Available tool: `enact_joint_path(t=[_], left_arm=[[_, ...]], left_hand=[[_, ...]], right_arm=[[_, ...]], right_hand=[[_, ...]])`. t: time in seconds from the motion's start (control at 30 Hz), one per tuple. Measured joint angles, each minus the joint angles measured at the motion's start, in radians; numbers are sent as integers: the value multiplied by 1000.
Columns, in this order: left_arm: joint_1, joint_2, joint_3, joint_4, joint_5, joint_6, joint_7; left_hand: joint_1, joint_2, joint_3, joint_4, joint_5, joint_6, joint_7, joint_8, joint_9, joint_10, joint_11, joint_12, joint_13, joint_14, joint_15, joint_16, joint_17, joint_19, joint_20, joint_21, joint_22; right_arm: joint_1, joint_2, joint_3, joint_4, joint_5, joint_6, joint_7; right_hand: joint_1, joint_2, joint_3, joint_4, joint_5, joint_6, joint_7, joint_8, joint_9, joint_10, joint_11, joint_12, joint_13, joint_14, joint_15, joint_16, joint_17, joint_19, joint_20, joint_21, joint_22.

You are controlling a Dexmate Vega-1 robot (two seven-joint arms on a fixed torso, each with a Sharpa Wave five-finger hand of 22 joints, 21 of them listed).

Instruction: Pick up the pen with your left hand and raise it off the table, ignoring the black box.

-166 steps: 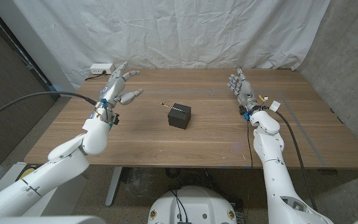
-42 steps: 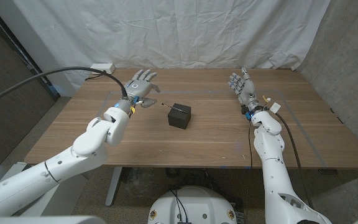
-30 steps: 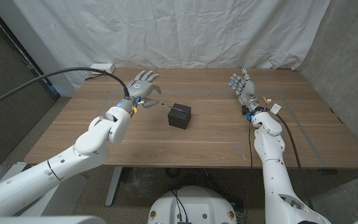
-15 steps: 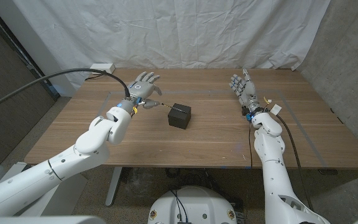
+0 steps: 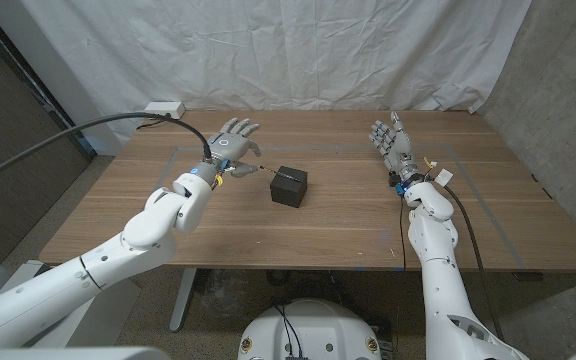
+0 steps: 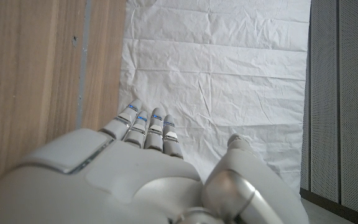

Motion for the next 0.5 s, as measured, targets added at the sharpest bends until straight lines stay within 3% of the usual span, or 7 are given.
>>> enact_joint_path(t=[0.5], left_arm=[[-22,-15,13,44,18,-48,25]], left_hand=[[0,0,-7,-7,4,4,-4,-7,0,0,-7,0,0,0,0,0,0,3,-3,0,0]], right_arm=[[-13,5,1,-14,0,0,-10]], right_hand=[[0,0,-3,-3,0,0,0,0,0,2,-2,0,0,0,0,0,0,0,0,0,0]])
